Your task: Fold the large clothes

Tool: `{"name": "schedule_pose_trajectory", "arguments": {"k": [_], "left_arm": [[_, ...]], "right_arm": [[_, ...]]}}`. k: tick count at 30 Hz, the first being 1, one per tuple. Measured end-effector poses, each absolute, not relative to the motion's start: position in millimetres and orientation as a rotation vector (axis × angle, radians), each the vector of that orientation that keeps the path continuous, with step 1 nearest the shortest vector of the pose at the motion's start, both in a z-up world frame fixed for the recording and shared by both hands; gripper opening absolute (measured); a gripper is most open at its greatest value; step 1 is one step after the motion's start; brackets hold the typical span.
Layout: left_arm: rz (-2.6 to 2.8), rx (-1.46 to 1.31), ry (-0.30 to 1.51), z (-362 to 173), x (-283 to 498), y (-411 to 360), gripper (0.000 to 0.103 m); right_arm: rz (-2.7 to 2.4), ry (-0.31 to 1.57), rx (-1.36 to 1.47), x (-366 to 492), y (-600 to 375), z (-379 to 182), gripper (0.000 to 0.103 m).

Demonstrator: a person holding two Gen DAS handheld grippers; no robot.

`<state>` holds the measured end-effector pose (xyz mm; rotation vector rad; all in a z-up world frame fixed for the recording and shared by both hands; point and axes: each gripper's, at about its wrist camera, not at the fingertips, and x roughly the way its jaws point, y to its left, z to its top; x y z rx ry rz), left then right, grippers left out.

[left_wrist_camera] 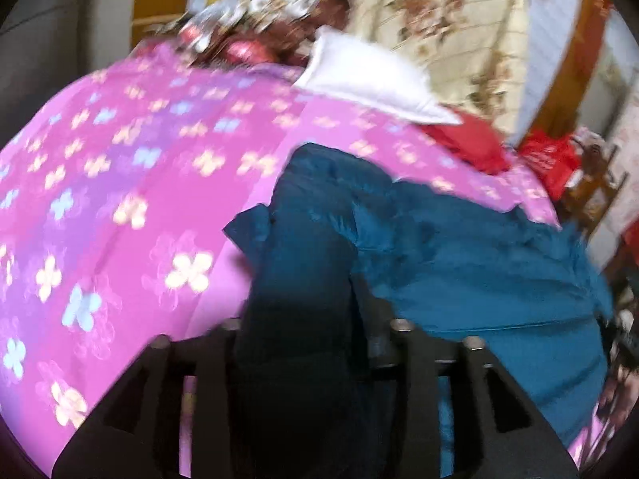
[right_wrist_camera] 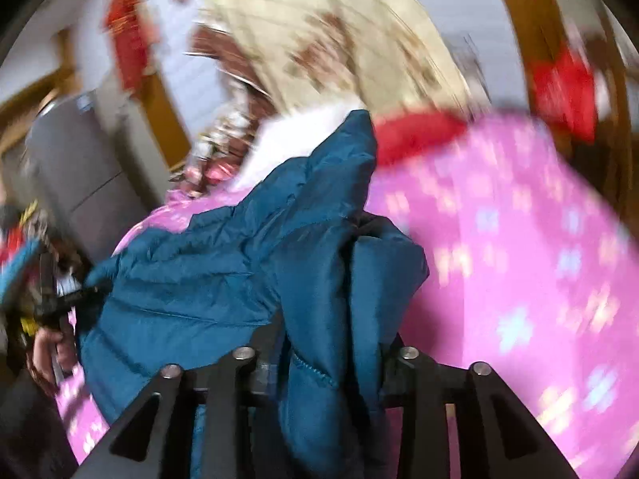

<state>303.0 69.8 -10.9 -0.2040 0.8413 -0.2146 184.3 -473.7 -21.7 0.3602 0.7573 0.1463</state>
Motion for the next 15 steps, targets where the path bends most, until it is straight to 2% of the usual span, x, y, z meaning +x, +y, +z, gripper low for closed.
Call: {"name": "schedule_pose_trajectory", "arguments": {"k": [1, 4, 9, 12, 15], "left_arm": [[-0.217, -0.212, 0.852, -14.0, 303.8, 71.9, 0.046], [-0.195, -0.221, 0.853, -13.2, 302.1, 79.4, 0.054], [-0.128, -0.314, 0.728, 15.1, 285.2, 101.2, 0.054], [-0.168, -0.327, 0.609, 39.5, 264.7, 97.6, 0.054], [-0.281, -0.236, 0.586, 48.5, 251.7, 67.0, 0.054]], "right_arm": [[0.136, 0.794, 0.400, 186.8, -478.8, -31.0, 0.056], [0.126, 0.803, 0.484, 183.9, -493.0, -25.1, 0.058], [0.001, 0.699, 0.469, 156.5, -494.1, 23.9, 0.059], [0.001, 0.608, 0.382, 141.8, -457.9, 54.4, 0.076], [0.054, 0.605, 0.224, 152.8, -408.4, 69.4, 0.078]]}}
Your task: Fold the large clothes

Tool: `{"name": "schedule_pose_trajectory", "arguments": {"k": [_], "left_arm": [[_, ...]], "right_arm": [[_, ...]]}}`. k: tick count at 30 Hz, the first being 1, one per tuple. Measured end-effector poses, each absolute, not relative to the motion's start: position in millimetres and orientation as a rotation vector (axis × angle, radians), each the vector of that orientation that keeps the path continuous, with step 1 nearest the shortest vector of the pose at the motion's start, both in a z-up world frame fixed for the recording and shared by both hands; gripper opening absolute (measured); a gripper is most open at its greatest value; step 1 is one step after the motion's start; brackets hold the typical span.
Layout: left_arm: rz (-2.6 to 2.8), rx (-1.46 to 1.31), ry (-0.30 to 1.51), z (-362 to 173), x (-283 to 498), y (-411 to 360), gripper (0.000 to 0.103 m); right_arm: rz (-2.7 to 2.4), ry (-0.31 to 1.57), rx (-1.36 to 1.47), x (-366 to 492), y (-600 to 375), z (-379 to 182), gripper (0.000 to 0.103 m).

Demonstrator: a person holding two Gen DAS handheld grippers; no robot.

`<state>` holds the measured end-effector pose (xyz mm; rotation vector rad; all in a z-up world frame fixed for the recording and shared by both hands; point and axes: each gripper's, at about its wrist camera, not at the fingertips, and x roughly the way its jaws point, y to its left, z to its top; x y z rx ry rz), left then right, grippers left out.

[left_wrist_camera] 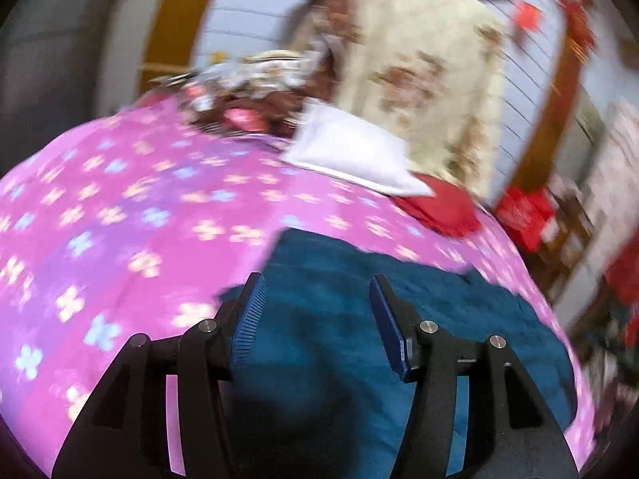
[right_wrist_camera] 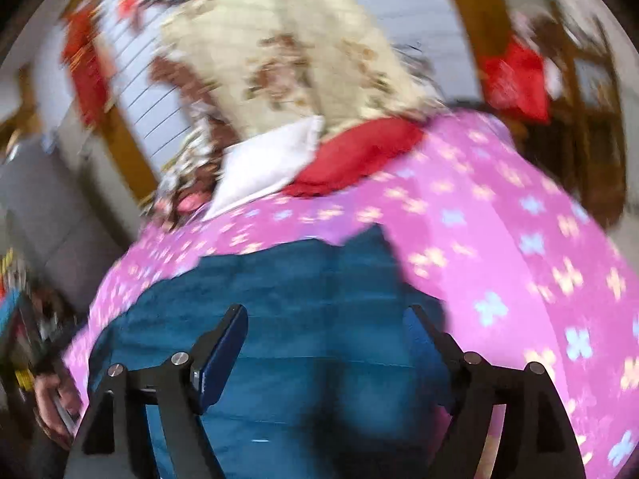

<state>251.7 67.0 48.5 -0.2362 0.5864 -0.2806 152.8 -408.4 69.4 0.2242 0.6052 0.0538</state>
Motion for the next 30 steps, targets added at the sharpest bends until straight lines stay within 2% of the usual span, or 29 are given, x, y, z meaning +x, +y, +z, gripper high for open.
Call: {"name": "schedule_pose_trajectory", "arguments": {"k": [2, 5, 7, 8, 10, 14, 17, 21, 24, 25, 28, 30], "left_arm": [[-0.258, -0.123, 0.657, 33.7, 257.6, 41.1, 0.054], [-0.159, -0.032, 0.828, -6.3, 279.8, 25.8, 0.054], [-0.154, -0.009, 0.819, -12.4, 281.3, 20.4, 0.054], [-0.140, 0.013, 0.812, -11.6, 281.1, 17.4, 0.056], [-0.118, 0.034, 0.811, -11.9, 279.1, 13.8, 0.057], [-0.088, 0.013, 0.823, -14.0, 284.5, 13.7, 0.060], [-0.084, 0.014, 0.828, -14.5, 284.4, 15.3, 0.062], [-0.090, 0.029, 0.840, -14.9, 281.9, 14.8, 0.063], [-0.103, 0.004, 0.854, -14.2, 285.3, 17.1, 0.064], [-0.108, -0.006, 0.859, -13.8, 286.5, 18.1, 0.065], [-0.108, -0.006, 0.868, -14.8, 288.3, 17.9, 0.067], [-0.103, 0.000, 0.870, -15.3, 287.4, 17.5, 0.068]], "right_arm": [[0.082, 0.616, 0.165, 166.1, -389.1, 63.9, 0.078], [0.029, 0.757, 0.215, 196.5, -398.6, 25.1, 0.078], [-0.007, 0.865, 0.293, 213.5, -420.1, -9.3, 0.078], [-0.006, 0.852, 0.350, 213.0, -427.0, -11.7, 0.077], [-0.119, 0.883, 0.354, 215.1, -423.4, 7.0, 0.073], [-0.001, 0.717, 0.250, 219.9, -364.0, 69.4, 0.075], [0.090, 0.759, 0.152, 261.2, -307.8, 79.3, 0.075], [0.101, 0.923, 0.078, 341.5, -260.7, 47.3, 0.075], [-0.023, 1.105, 0.007, 379.3, -264.7, -3.6, 0.075], [-0.011, 1.135, 0.033, 384.8, -269.6, -13.0, 0.079], [-0.017, 1.145, 0.013, 388.9, -269.8, -20.8, 0.085], [-0.015, 1.142, 0.001, 387.0, -269.8, -14.4, 0.084]]}}
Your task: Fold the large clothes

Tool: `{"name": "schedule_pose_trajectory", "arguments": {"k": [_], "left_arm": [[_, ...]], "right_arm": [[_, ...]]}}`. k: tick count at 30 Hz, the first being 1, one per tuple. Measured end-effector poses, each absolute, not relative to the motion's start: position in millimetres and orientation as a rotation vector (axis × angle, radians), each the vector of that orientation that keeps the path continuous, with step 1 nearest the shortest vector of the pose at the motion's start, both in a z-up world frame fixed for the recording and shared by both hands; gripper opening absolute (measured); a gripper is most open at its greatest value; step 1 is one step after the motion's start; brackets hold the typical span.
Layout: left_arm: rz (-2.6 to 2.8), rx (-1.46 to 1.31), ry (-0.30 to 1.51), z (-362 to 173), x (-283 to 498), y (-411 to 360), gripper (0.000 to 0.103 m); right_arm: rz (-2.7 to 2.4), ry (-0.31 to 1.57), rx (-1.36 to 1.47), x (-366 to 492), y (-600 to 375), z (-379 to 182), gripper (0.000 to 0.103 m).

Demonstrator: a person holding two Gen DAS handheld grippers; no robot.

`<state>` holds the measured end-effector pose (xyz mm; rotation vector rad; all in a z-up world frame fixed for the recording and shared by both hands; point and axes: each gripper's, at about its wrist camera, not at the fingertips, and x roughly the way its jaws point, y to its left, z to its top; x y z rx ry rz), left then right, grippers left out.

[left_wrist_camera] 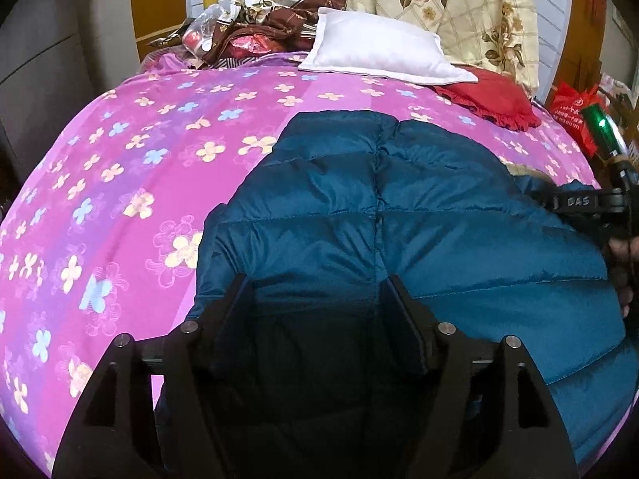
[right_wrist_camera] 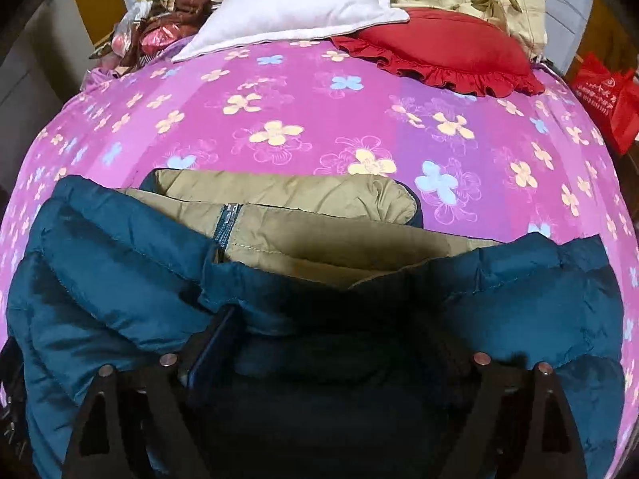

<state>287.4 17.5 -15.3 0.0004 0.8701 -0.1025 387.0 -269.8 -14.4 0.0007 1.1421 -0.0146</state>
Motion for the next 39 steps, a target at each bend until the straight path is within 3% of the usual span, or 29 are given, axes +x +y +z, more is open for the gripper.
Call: {"name": "schedule_pose_trajectory", "arguments": {"k": [8, 15, 21, 25, 39], "left_arm": [[-0.109, -0.042, 0.872, -7.5, 281.4, 20.0, 0.069], [-0.249, -0.083, 0.760, 17.3, 247.4, 2.7, 0.069], [-0.249, 0.052, 0.799, -7.8, 242.0, -27.5, 0.083], [-0.242, 0.025, 0.815, -10.3, 247.1, -21.6, 0.091], [-0.261, -0.035, 0.835, -13.3, 247.0, -17.0, 0.093]], "right_arm": [[0.016, 0.932, 0.130, 293.1, -293.7, 50.0, 0.084], [0.017, 0.814, 0.185, 175.8, -283.3, 40.6, 0.088], [0.023, 0.811, 0.153, 168.5, -283.1, 2.1, 0.103], [0.009, 0.806, 0.112, 168.4, -278.6, -2.3, 0.103], [-0.009, 0.791, 0.083, 162.4, -276.0, -4.3, 0.103]]}}
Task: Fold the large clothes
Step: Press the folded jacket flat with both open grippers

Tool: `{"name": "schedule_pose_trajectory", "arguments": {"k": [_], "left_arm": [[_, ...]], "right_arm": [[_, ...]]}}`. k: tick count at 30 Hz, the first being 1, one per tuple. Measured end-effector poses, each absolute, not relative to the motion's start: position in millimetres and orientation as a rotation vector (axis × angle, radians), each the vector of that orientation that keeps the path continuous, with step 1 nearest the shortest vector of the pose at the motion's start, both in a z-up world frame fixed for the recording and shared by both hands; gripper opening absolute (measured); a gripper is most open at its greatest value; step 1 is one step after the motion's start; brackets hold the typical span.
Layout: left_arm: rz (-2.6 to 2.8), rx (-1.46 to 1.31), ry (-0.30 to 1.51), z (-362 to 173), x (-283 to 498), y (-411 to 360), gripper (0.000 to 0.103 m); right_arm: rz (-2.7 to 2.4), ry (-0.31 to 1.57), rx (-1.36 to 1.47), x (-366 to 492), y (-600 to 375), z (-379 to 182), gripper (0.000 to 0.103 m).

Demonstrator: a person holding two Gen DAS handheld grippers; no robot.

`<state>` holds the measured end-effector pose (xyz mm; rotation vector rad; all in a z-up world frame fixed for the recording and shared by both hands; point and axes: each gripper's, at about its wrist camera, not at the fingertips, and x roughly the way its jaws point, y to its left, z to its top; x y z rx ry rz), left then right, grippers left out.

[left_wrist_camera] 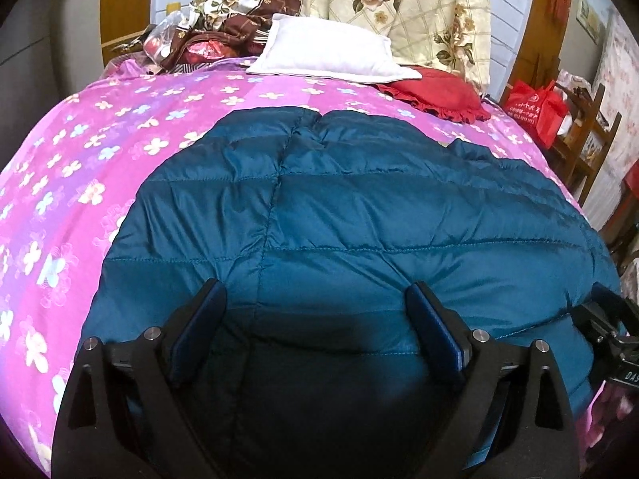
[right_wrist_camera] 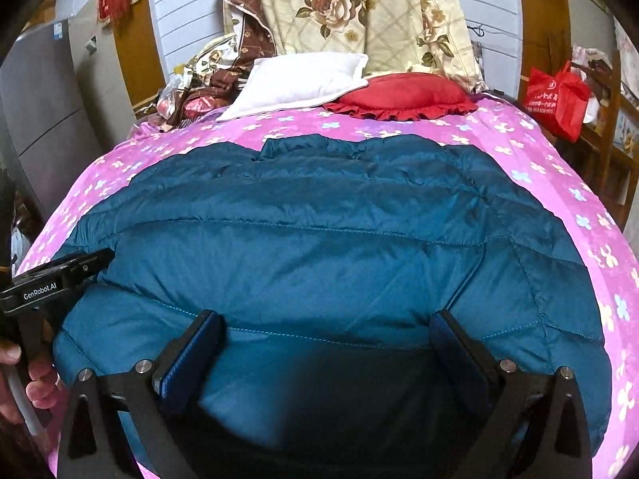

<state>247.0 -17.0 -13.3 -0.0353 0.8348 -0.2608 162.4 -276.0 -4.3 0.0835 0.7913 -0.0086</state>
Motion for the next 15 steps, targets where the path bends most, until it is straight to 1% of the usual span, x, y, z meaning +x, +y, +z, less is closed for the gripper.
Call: {"name": "schedule_pose_trajectory", "arguments": {"k": [15], "left_arm": [[-0.242, -0.036, 0.824, -14.1, 245.1, -16.3, 0.093]], "right_arm": [[-0.010, 0.798, 0.079, 163.0, -275.8, -3.7, 0.103]]}}
